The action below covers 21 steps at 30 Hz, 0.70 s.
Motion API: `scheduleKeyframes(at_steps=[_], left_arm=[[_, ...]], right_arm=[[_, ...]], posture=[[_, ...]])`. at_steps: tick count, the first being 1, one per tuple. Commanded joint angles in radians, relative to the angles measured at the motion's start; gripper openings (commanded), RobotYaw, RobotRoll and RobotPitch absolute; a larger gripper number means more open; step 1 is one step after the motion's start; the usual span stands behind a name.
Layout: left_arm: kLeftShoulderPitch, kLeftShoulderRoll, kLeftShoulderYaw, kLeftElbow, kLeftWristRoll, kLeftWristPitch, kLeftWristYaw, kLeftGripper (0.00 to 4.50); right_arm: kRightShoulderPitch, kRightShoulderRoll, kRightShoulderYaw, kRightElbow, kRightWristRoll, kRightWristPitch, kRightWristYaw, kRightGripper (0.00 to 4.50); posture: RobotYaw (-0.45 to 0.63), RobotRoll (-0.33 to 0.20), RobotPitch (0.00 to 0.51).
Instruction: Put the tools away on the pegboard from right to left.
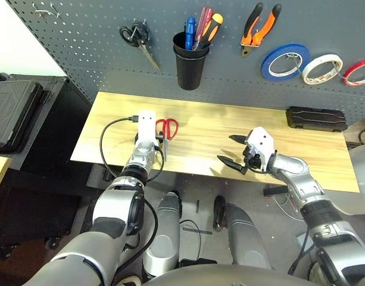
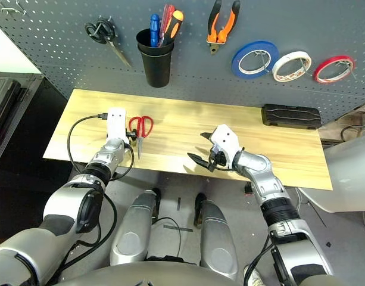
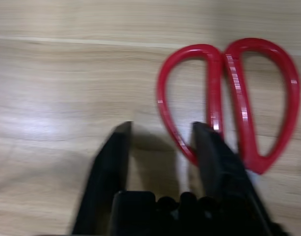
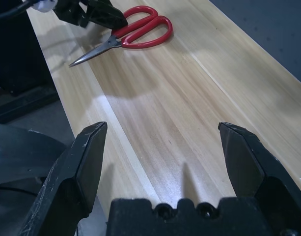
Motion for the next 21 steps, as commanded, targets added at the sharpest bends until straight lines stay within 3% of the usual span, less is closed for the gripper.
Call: scheduleKeyframes(at_steps=[1, 3, 4, 14, 21], left_arm=[[0.033, -0.017, 0.003, 0.035, -0.006, 0.02, -0.009, 1.13], [0.035, -0.021, 0.005, 0.034, -0.008, 0.02, -0.008, 0.25], [0.036, -0.023, 0.006, 0.033, -0.008, 0.02, -0.008, 0.05], [0.035, -0.026, 0.031, -0.006, -0.028, -0.027, 0.018, 0.05], [0.079, -0.05, 0.081, -0.246, -0.09, -0.059, 0.042, 0.05]], right_arm=[[0.013, -0.011, 0.01, -0.005, 0.006, -0.002, 0.018, 4.5], [0.008, -0.011, 0.011, 0.001, 0.004, -0.005, 0.022, 4.5], [0.005, -0.009, 0.012, 0.003, 0.003, -0.006, 0.023, 4.5], [-0.019, 0.003, 0.017, 0.031, -0.001, -0.032, 0.03, 4.5], [-0.042, 0.029, -0.002, 0.061, 0.035, -0.091, 0.053, 4.5]], posture=[[0.25, 0.0, 0.263], [0.26, 0.0, 0.263], [0.26, 0.0, 0.263], [0.27, 0.0, 0.26], [0.3, 0.0, 0.256]])
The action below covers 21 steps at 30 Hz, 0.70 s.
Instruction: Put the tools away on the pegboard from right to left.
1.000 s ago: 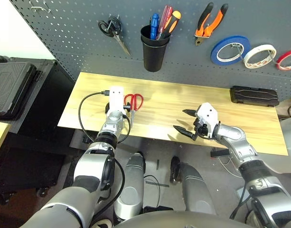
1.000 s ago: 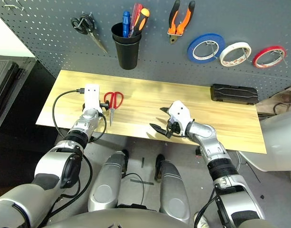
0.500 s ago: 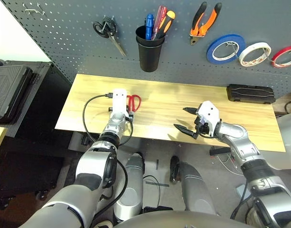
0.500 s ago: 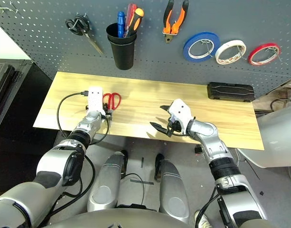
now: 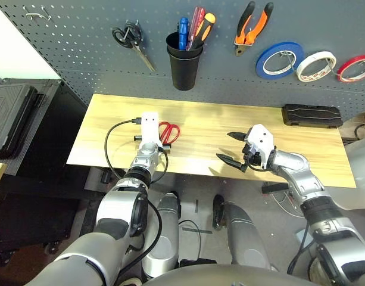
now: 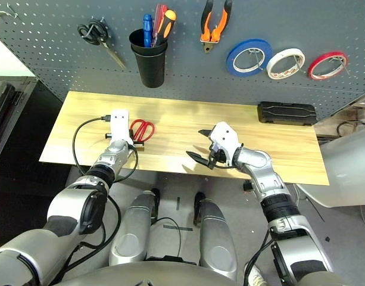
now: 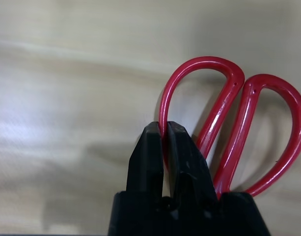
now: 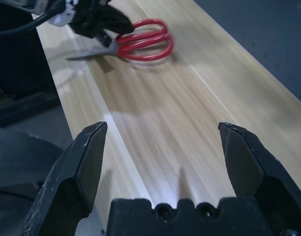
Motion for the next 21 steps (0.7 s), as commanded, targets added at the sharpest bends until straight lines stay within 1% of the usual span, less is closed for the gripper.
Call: scheduleKeyframes(at_steps=[1, 3, 8, 10, 16, 21], left_arm=[[0.056, -0.02, 0.01, -0.146, -0.023, -0.001, 0.019, 0.05], [0.102, -0.03, 0.012, -0.263, -0.033, 0.022, 0.026, 0.05], [0.259, -0.059, 0.014, -0.624, -0.056, 0.114, 0.046, 0.05], [0.305, -0.065, 0.02, -0.731, -0.065, 0.149, 0.054, 0.05], [0.393, -0.073, 0.061, -0.982, -0.105, 0.199, 0.071, 0.05], [0.435, -0.079, 0.069, -1.134, -0.152, 0.197, 0.048, 0.05]], right_arm=[[-0.001, 0.004, -0.006, 0.025, 0.029, -0.026, 0.022, 4.5], [-0.006, 0.006, -0.011, 0.03, 0.044, -0.034, 0.031, 4.5], [-0.015, 0.003, -0.017, 0.043, 0.068, -0.053, 0.053, 4.5], [-0.021, 0.004, -0.017, 0.053, 0.07, -0.06, 0.057, 4.5], [-0.054, 0.019, -0.027, 0.095, 0.094, -0.105, 0.081, 4.5], [-0.071, 0.028, -0.054, 0.11, 0.16, -0.161, 0.142, 4.5]], posture=[[0.3, 0.0, 0.256], [0.31, 0.0, 0.253], [0.33, 0.0, 0.251], [0.34, 0.0, 0.251], [0.37, 0.0, 0.247], [0.39, 0.0, 0.244]])
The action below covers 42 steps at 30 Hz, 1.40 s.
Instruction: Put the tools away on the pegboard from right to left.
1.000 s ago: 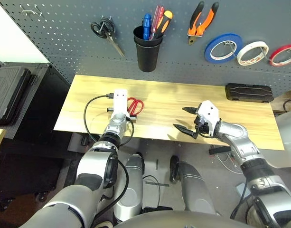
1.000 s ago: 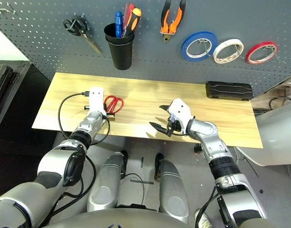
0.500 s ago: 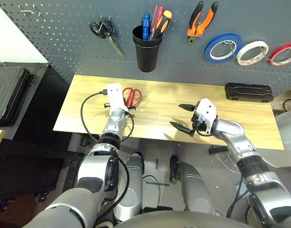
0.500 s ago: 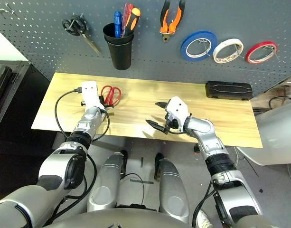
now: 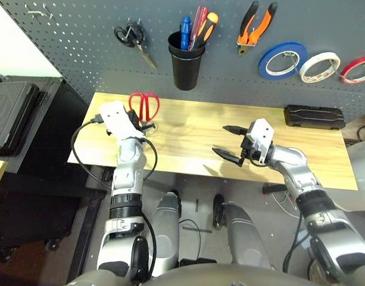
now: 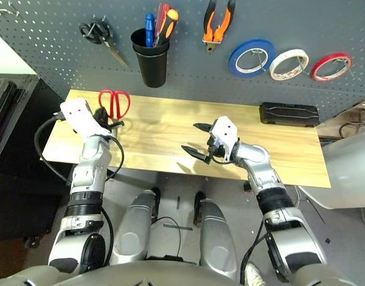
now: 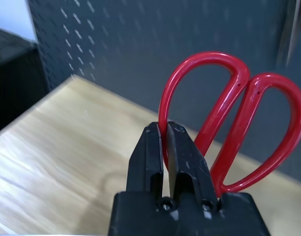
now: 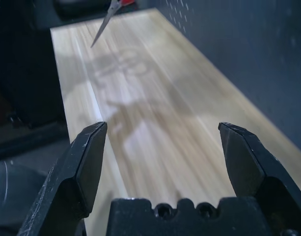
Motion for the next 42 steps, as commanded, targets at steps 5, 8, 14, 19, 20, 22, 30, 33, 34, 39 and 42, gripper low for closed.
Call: scheduleKeyframes(at_steps=[5, 8, 14, 19, 20, 22, 30, 33, 34, 39, 42], left_arm=[[0.081, -0.005, -0.01, -0.199, -0.057, -0.011, -0.053, 0.05], [0.095, -0.003, -0.009, -0.283, -0.085, 0.006, -0.064, 0.05], [0.05, 0.015, 0.002, -0.359, -0.133, 0.052, -0.061, 0.05], [-0.013, 0.039, 0.022, -0.376, -0.156, 0.088, -0.052, 0.05], [-0.025, 0.046, 0.026, -0.376, -0.16, 0.094, -0.051, 0.05], [-0.045, 0.055, 0.031, -0.375, -0.168, 0.103, -0.051, 0.05], [-0.126, 0.079, 0.037, -0.34, -0.191, 0.12, -0.065, 0.05], [-0.156, 0.086, 0.03, -0.316, -0.199, 0.122, -0.077, 0.05], [-0.165, 0.086, 0.028, -0.307, -0.202, 0.122, -0.082, 0.05], [-0.206, 0.088, 0.022, -0.244, -0.201, 0.113, -0.104, 0.05], [-0.229, 0.084, 0.017, -0.209, -0.197, 0.112, -0.109, 0.05]], right_arm=[[0.01, -0.01, -0.06, 0.011, 0.096, -0.053, 0.102, 4.5], [0.017, -0.016, -0.09, -0.028, 0.157, -0.042, 0.143, 4.5], [0.03, -0.019, -0.139, -0.129, 0.263, -0.001, 0.188, 4.5], [0.053, -0.04, -0.159, -0.232, 0.312, 0.068, 0.193, 4.5], [0.057, -0.047, -0.163, -0.257, 0.322, 0.087, 0.192, 4.5], [0.063, -0.061, -0.171, -0.301, 0.342, 0.121, 0.189, 4.5], [0.053, -0.144, -0.215, -0.425, 0.424, 0.253, 0.201, 4.5], [0.032, -0.177, -0.233, -0.422, 0.441, 0.284, 0.216, 4.5], [0.022, -0.183, -0.238, -0.413, 0.44, 0.286, 0.218, 4.5], [-0.008, -0.179, -0.253, -0.377, 0.422, 0.272, 0.211, 4.5], [-0.006, -0.17, -0.251, -0.377, 0.42, 0.267, 0.207, 4.5]], posture=[[0.4, 0.0, 0.242], [0.41, 0.0, 0.241], [0.42, 0.0, 0.238], [0.41, 0.0, 0.234], [0.41, 0.0, 0.229], [0.4, 0.0, 0.227], [0.36, 0.0, 0.221], [0.35, 0.0, 0.22], [0.35, 0.0, 0.22], [0.34, 0.0, 0.218], [0.34, 0.0, 0.218]])
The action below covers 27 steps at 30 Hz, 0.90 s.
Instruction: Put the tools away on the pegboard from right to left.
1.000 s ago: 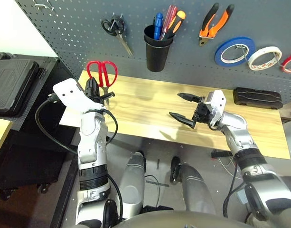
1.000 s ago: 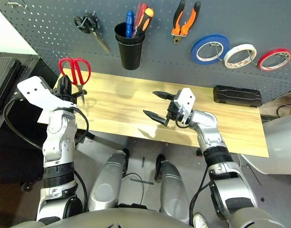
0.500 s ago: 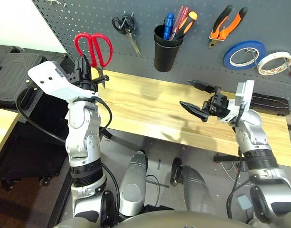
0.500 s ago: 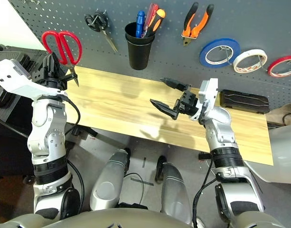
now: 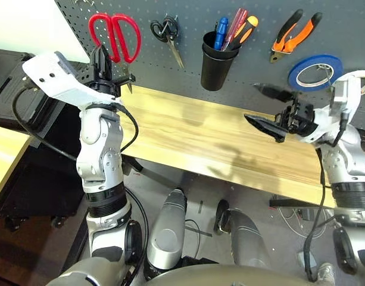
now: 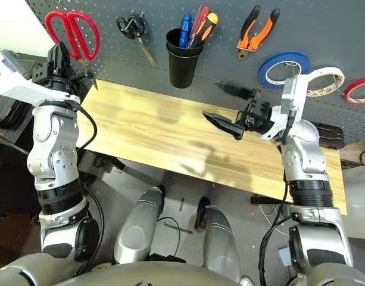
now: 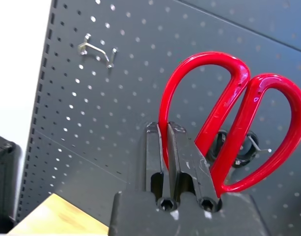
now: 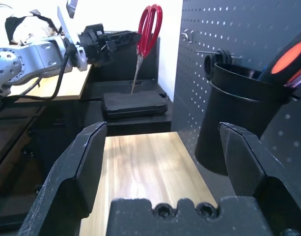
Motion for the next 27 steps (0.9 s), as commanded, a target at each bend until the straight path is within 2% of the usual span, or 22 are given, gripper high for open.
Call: scheduleKeyframes(at_steps=[1, 15, 27], left_arm=[[-0.028, -0.002, -0.014, 0.049, -0.003, -0.006, -0.015, 0.05], [-0.107, -0.011, -0.033, 0.198, 0.01, -0.031, -0.036, 0.05], [-0.183, 0.009, -0.053, 0.366, 0.069, -0.07, -0.035, 0.05]], right_arm=[[0.013, 0.012, -0.015, 0.006, -0.004, -0.013, 0.0, 4.5], [0.024, 0.033, -0.009, -0.02, -0.016, -0.011, -0.022, 4.5], [0.022, 0.048, 0.0, -0.022, -0.036, -0.02, -0.042, 4.5]], posture=[[0.33, 0.0, 0.218], [0.32, 0.0, 0.222], [0.31, 0.0, 0.221]])
